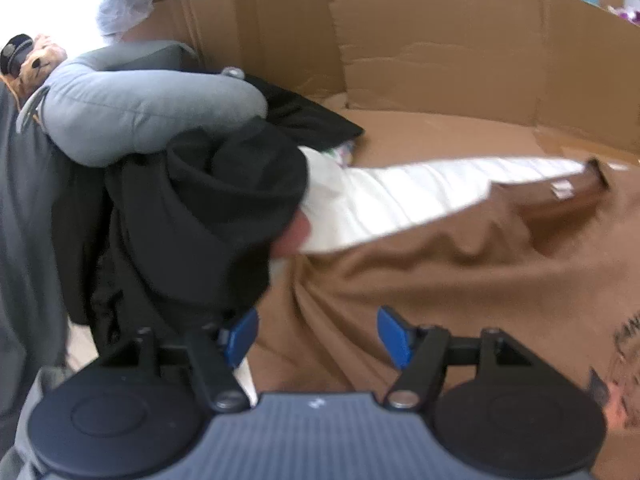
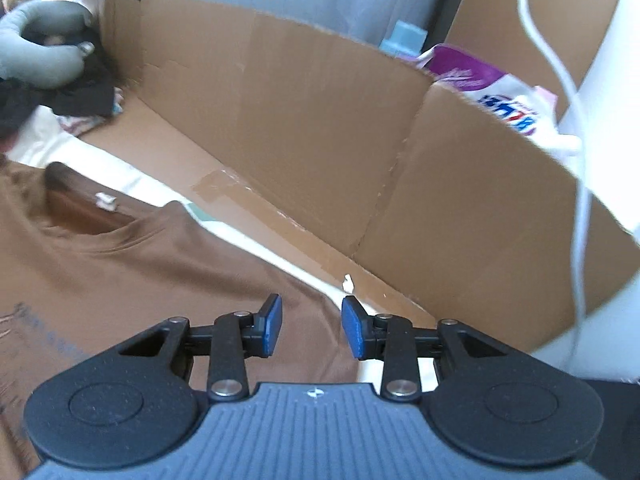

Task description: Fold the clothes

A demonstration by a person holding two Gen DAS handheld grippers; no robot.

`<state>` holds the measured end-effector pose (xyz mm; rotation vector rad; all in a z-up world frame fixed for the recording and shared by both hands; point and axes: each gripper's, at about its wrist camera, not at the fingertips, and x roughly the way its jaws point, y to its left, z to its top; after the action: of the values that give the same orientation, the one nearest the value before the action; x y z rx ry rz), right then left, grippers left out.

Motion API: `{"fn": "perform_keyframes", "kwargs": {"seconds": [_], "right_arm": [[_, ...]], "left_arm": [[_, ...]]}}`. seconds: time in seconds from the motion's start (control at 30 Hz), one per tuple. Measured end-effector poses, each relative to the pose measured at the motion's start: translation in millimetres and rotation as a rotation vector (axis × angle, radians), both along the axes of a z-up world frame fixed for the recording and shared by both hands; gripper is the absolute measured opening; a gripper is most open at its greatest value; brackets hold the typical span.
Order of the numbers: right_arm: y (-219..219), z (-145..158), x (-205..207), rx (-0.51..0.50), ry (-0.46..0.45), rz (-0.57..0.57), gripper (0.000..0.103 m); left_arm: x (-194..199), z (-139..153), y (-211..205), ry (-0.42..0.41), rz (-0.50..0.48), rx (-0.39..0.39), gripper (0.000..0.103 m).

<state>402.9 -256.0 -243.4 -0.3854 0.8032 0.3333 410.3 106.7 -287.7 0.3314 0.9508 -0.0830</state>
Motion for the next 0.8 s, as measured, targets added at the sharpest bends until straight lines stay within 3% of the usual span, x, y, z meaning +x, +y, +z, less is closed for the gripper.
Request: {"fn": "perform_keyframes", "kwargs": {"seconds": [0.13,0.23,0.37,0.47,0.57,0.8], "right_arm": [[-22,13,-24,0.041,0.015,-0.034,0.041],[-50,21,-48,0.083,0.027,-0.088,0.042],[-77,3,-67,0.119,0.06,-0.16,0.042],[-101,-10,-84,0.202,0.078,-0.251,0.042],[-118,-31,-103,0.276,0.088,-0.318,0.042],[-131,-75,-133,0.375,0.066,-0.349,0.042]], "left_arm": [[-28,19,-17,0.019,-0.023,-0.025,0.069],[-44,25,-31,0.025,-0.037,-0.034,0.075],[-70,29,-48,0.044,-0.024,-0.077,0.075],[-84,26,-63,0.072,-0.036,-0.084,0.075],[-95,25,-84,0.093,-0.097,-0.056,0.075],[-100,26,-134,0.121,-0.209,-0.025,0.075]]}}
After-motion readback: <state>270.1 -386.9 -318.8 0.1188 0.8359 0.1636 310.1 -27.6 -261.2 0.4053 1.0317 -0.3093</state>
